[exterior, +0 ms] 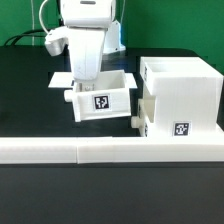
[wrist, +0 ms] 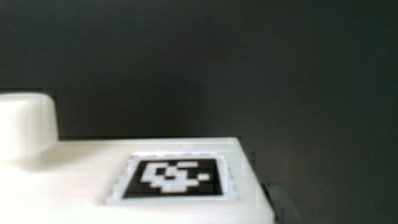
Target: Assemble drawer
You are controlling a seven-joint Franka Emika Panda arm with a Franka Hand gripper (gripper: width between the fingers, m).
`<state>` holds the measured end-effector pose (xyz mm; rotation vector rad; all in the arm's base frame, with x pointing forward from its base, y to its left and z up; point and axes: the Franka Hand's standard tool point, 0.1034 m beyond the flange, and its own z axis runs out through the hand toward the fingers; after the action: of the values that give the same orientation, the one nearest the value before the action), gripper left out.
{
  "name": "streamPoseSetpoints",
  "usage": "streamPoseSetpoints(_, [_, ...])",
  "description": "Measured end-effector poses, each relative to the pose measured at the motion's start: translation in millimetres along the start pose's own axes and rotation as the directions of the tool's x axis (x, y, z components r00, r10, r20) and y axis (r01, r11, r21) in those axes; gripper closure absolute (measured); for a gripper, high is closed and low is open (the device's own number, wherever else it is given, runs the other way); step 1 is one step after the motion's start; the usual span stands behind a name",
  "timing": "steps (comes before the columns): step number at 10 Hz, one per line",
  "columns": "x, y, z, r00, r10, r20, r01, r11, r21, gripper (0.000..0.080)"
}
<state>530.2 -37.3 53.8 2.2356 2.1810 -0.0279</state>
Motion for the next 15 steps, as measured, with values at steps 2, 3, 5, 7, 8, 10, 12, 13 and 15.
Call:
streamPoseSetpoints(2, [-1.0, -3.1, 2.1, 1.0, 0.002, 0.0, -0.002, 1.0, 0.006, 0.0755])
streamPoseSetpoints(3, [-1.0, -3.2, 2.3, 1.0, 0.002, 0.0, -0.002, 1.0, 0.006, 0.0755])
streamPoseSetpoints(5, [-1.8, -2.6, 1.4, 1.0, 0.003, 0.001, -0.003, 1.0, 0.004, 0.0755])
streamPoseSetpoints(7, [0.3, -3.2, 2.7, 1.0, 0.012, 0.007, -0.012, 1.0, 0.006, 0.0755])
streamPoseSetpoints(8, [-2.8, -3.5, 3.0, 1.0, 0.014, 0.007, -0.014, 1.0, 0.007, 0.0755])
streamPoseSetpoints(10, [-1.5, -3.3, 3.0, 1.0, 0.015, 0.007, -0.015, 1.0, 0.007, 0.0755])
streamPoseSetpoints(12, [-12.6, -3.9, 3.3, 1.0, 0.015, -0.009, -0.015, 1.0, 0.008, 0.0755])
streamPoseSetpoints(13, [-11.5, -4.3, 3.8, 1.0, 0.017, -0.009, -0.017, 1.0, 0.009, 0.0755])
streamPoseSetpoints(15, [-11.1, -4.1, 3.9, 1.0, 0.019, -0.009, -0.019, 1.0, 0.009, 0.0755])
